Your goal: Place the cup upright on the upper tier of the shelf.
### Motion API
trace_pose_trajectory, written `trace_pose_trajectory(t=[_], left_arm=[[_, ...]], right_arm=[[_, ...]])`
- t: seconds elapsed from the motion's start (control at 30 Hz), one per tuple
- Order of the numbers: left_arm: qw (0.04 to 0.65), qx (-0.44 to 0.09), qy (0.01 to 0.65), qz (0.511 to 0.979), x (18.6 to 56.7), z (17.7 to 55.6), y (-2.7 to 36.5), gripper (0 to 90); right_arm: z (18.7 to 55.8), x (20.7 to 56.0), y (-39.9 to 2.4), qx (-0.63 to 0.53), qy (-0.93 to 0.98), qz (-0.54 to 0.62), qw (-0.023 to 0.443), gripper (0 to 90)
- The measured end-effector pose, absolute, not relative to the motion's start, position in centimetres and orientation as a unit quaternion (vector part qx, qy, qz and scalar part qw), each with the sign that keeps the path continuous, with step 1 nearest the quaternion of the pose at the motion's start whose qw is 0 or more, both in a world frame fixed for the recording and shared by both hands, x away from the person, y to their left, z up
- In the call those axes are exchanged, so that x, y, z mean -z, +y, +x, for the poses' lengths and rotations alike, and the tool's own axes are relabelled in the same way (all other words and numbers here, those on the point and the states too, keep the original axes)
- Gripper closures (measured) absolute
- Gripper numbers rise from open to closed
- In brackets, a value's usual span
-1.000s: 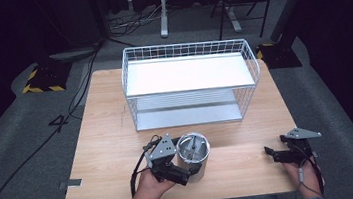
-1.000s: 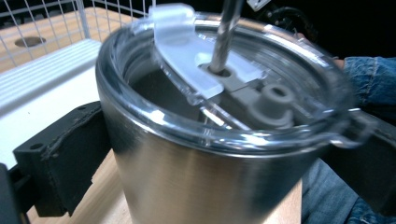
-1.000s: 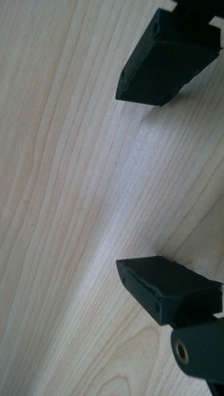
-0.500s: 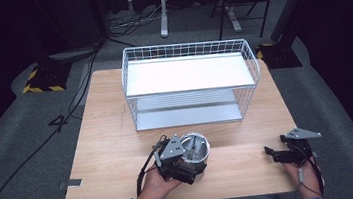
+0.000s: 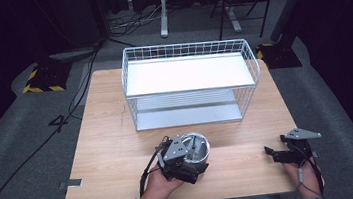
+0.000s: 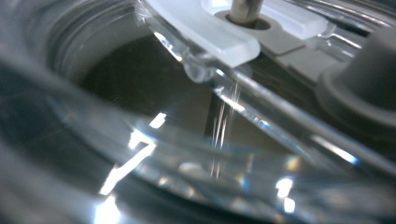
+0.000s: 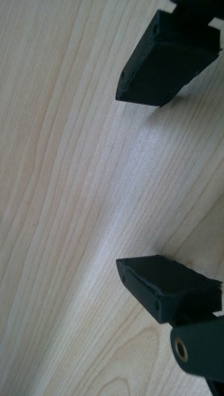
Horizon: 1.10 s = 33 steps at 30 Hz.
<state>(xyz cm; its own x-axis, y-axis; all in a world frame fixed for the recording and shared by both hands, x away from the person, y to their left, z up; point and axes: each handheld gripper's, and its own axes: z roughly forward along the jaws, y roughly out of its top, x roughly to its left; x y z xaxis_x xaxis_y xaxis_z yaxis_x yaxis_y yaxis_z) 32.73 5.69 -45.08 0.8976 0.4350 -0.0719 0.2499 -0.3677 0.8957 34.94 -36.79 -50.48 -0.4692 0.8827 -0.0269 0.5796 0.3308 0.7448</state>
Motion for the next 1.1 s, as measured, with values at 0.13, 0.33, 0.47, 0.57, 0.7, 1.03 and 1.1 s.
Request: trace_pose_trajectory(t=[0.13,0.33,0.47,0.57,0.7,1.03,1.1], left_arm=[[0.52,-0.094,0.205,0.824,45.0,32.7,5.7,2.8],[0.516,-0.096,0.207,0.825,44.9,32.6,5.7,3.1],[0.512,-0.096,0.211,0.827,44.8,32.6,5.7,3.1],[0.513,-0.083,0.22,0.825,44.6,32.9,5.9,3.2],[0.517,-0.073,0.229,0.822,44.1,33.2,6.3,3.2],[0.514,-0.088,0.222,0.824,42.0,33.2,7.6,3.3],[0.514,-0.09,0.222,0.824,41.6,33.2,7.8,3.3]], right_arm=[[34.9,50.5,-36.8,-0.343,0.785,0.465,0.221,16.4],[34.9,50.5,-36.8,-0.344,0.785,0.465,0.221,16.6],[34.9,50.5,-36.8,-0.343,0.785,0.465,0.222,16.6],[34.9,50.5,-36.8,-0.344,0.786,0.464,0.22,17.4],[34.9,50.5,-36.8,-0.344,0.786,0.465,0.22,17.2],[35.0,50.5,-36.9,-0.345,0.786,0.466,0.216,16.7],[35.1,50.5,-36.9,-0.346,0.785,0.468,0.214,16.6]])
